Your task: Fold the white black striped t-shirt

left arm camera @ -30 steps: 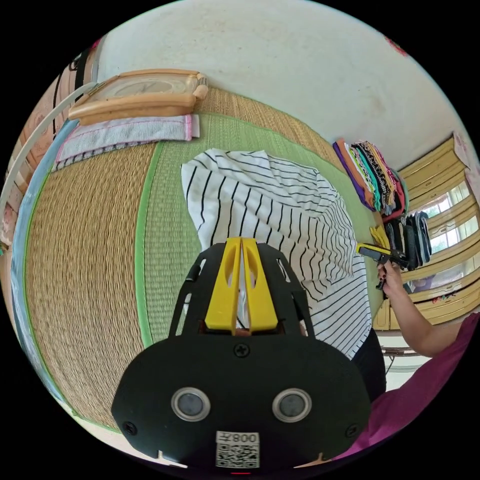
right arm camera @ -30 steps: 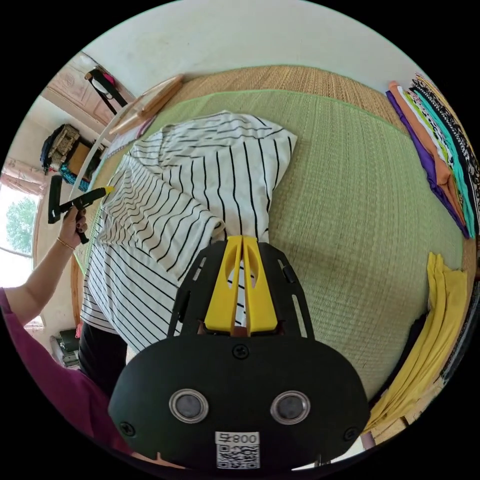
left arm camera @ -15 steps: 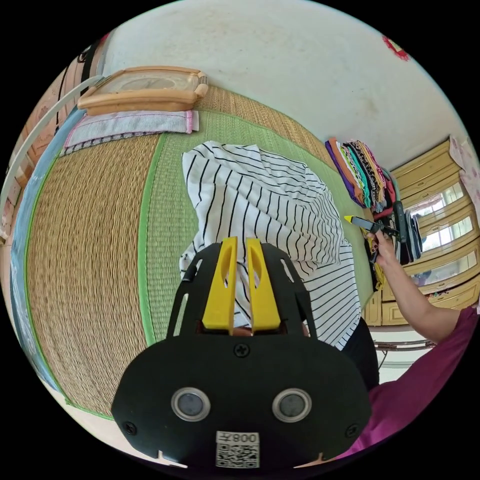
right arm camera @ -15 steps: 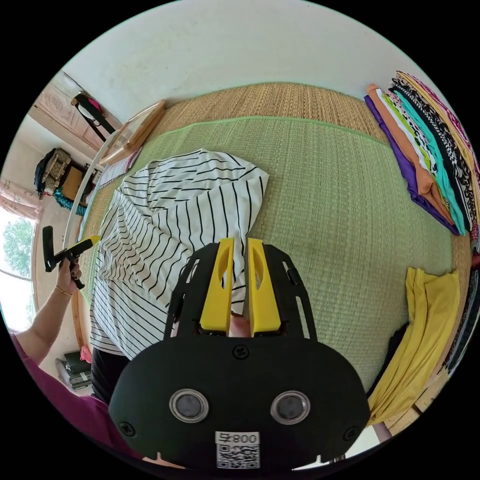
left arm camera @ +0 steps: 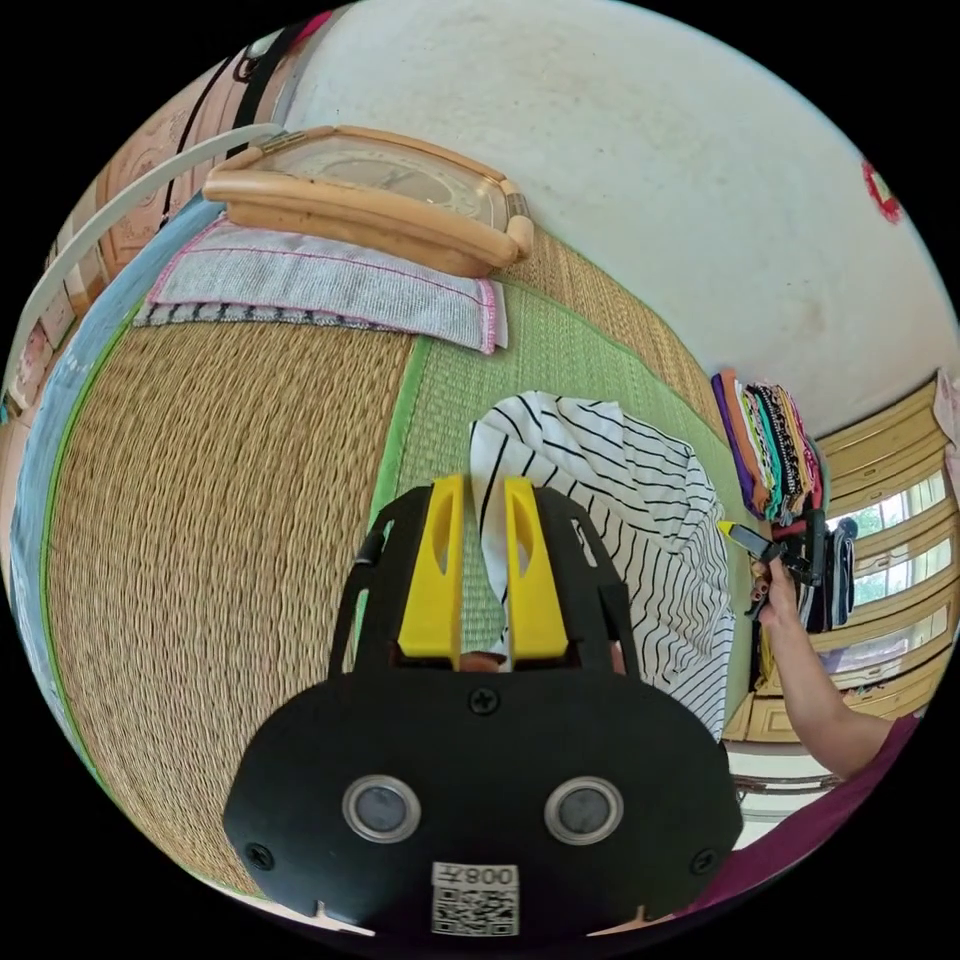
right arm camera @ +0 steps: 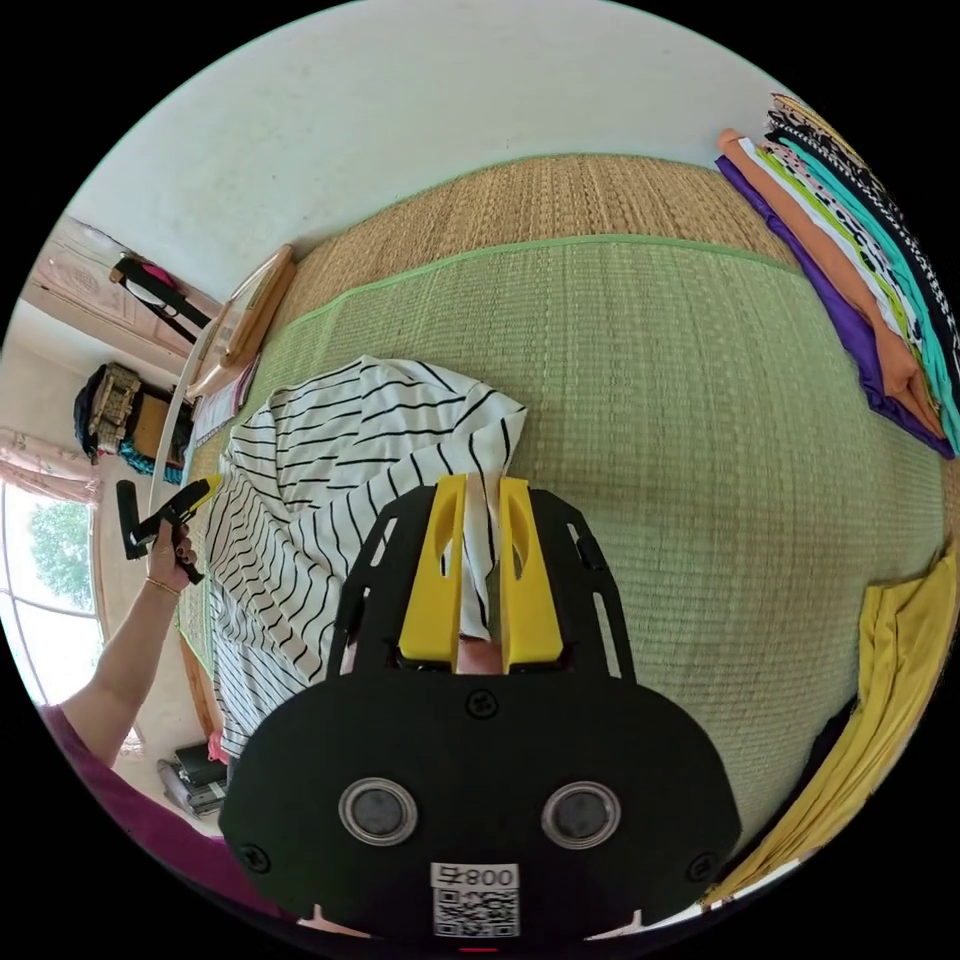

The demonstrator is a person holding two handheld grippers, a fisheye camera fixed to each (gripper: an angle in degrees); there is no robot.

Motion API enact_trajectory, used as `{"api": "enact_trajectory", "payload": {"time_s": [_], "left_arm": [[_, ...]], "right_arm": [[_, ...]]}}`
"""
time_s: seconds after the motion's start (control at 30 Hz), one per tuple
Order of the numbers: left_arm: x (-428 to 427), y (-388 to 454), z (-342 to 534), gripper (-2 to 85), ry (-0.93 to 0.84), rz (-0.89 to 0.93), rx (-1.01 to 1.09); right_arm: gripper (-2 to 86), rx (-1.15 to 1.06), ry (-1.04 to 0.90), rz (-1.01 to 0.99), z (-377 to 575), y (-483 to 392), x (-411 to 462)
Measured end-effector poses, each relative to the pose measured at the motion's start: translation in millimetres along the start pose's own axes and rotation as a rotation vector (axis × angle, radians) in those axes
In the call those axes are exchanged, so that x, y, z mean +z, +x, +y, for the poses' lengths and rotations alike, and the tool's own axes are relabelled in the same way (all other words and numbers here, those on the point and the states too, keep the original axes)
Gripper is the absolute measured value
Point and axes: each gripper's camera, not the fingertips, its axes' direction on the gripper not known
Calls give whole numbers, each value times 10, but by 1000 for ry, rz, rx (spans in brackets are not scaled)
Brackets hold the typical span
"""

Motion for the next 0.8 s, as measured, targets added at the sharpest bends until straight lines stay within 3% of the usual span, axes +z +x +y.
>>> {"api": "enact_trajectory", "payload": {"time_s": [0.5, 0.8], "left_arm": [[173, 244, -679, 4, 19, 7, 89], [15, 338, -904, 5, 117, 11, 125]], "right_arm": [[4, -32, -32, 15, -639, 81, 17], [2, -66, 63, 8, -930, -4, -392]]}}
